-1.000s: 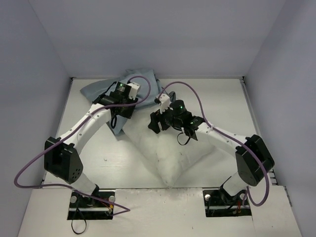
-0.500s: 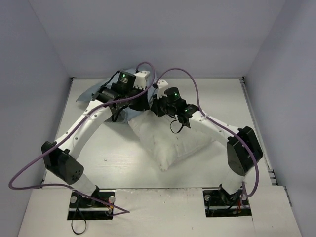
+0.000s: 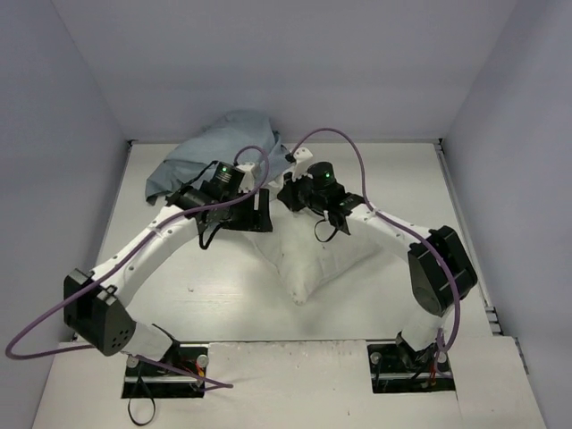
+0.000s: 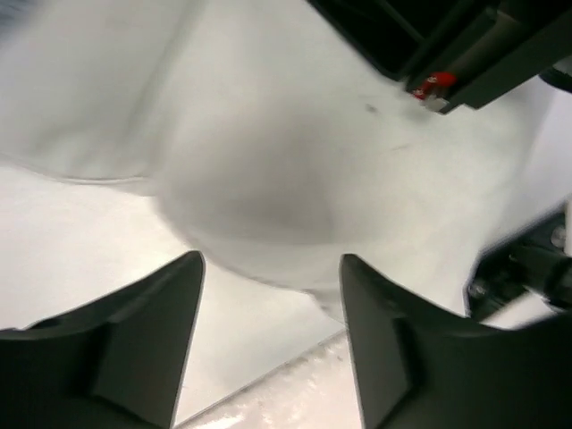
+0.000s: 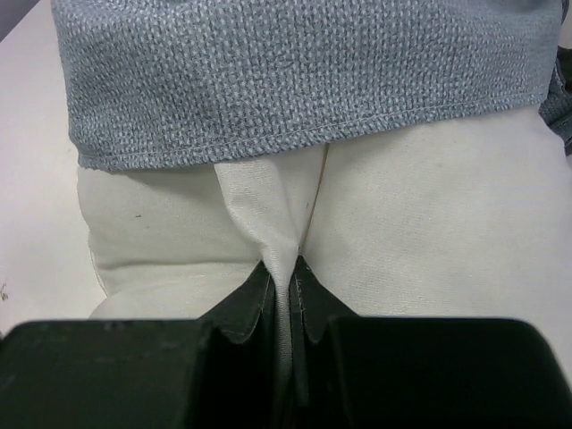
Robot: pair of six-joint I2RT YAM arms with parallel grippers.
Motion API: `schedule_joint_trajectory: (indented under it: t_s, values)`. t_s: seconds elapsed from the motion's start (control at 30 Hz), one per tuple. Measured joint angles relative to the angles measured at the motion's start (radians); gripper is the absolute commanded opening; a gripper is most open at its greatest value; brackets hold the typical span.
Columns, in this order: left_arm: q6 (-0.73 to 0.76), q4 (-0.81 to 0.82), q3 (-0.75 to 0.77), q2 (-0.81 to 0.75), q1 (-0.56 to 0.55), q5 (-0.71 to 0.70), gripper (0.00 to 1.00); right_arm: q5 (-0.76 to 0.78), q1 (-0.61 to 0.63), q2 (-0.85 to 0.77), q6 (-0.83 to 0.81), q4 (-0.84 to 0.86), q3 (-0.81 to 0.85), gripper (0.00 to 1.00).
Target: Put the pillow into the pillowcase
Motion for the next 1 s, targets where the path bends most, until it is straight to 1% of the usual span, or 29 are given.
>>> schedule_joint_trajectory:
  t_s: [0.03, 0.13, 0.2, 0.37, 0.5, 0.63, 0.8, 0.9, 1.0]
  values:
    - [0.014, -0.002, 0.000, -0.023, 0.001, -0.050, 0.70, -0.018, -0.011, -0.010, -0.007, 0.006, -0.014, 0.00]
    - [0.071, -0.015, 0.010, -0.080, 0.013, -0.182, 0.73, -0.073, -0.048, -0.033, -0.024, 0.007, -0.032, 0.00]
    - [0.120, -0.014, 0.021, -0.087, 0.043, -0.249, 0.73, -0.106, -0.069, -0.036, -0.030, 0.007, -0.032, 0.00]
    - [0.246, -0.013, 0.022, 0.002, 0.139, -0.365, 0.74, -0.153, -0.087, -0.036, -0.050, 0.006, -0.031, 0.00]
    - [0.321, -0.004, -0.035, 0.077, 0.157, -0.438, 0.74, -0.175, -0.089, -0.036, -0.058, 0.005, -0.031, 0.00]
    - [0.339, 0.030, -0.113, 0.116, 0.177, -0.470, 0.74, -0.190, -0.092, -0.036, -0.059, 0.003, -0.027, 0.00]
    - [0.325, 0.117, -0.205, 0.127, 0.246, -0.463, 0.74, -0.207, -0.097, -0.036, -0.058, -0.002, -0.014, 0.00]
    - [0.317, 0.201, -0.244, 0.127, 0.282, -0.450, 0.74, -0.216, -0.097, -0.035, -0.058, -0.003, -0.012, 0.00]
    - [0.317, 0.302, -0.291, 0.129, 0.294, -0.422, 0.74, -0.224, -0.097, -0.034, -0.055, -0.003, -0.012, 0.00]
